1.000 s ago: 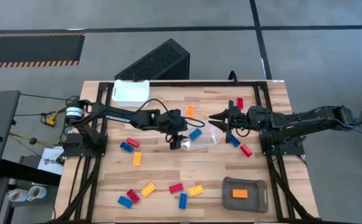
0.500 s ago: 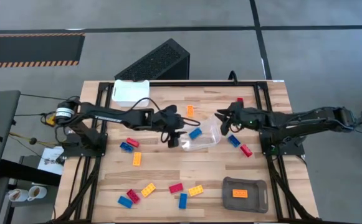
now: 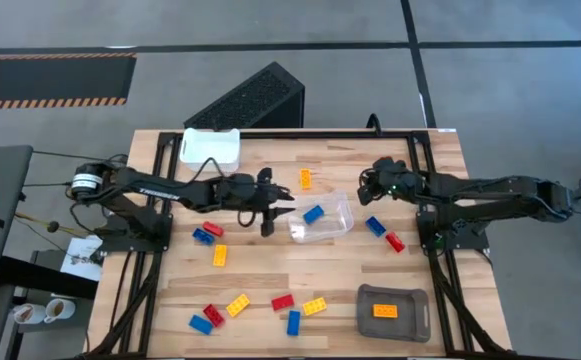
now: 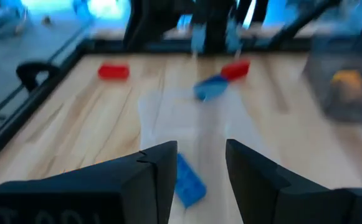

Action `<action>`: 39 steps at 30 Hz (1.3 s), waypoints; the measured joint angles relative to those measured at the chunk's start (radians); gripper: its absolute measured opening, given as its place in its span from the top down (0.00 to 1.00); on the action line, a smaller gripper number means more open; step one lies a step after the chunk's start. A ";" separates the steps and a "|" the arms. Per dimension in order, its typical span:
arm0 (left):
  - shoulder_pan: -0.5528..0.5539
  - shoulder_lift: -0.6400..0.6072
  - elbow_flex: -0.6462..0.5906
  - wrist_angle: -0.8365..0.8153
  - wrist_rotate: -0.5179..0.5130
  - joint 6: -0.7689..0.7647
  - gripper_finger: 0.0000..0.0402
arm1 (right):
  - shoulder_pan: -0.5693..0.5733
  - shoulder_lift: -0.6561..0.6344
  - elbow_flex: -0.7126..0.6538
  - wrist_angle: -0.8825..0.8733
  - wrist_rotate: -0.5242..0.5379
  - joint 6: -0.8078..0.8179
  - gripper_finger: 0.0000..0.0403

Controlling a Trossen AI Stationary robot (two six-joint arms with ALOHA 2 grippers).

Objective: Sort & place blocks by color
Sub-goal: Put the red game piece into the white bin

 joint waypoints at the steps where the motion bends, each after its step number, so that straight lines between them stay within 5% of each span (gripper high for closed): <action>1: -0.001 -0.013 -0.026 0.055 0.003 -0.007 0.69 | -0.010 0.000 0.000 -0.011 -0.001 0.000 0.68; 8: -0.023 -0.110 -0.191 0.319 -0.002 -0.032 0.70 | -0.010 0.000 0.000 -0.061 -0.039 0.017 0.68; 14: -0.028 -0.207 -0.285 0.333 -0.038 -0.033 0.70 | 0.074 -0.044 0.041 -0.138 -0.369 0.003 0.68; 25: -0.031 -0.424 -0.367 0.233 -0.077 -0.024 0.70 | 0.387 -0.068 0.108 -0.576 -0.370 0.338 0.68; 39: -0.030 -0.591 -0.492 0.301 -0.109 -0.076 0.70 | 0.752 -0.039 0.122 -0.752 -0.297 0.711 0.68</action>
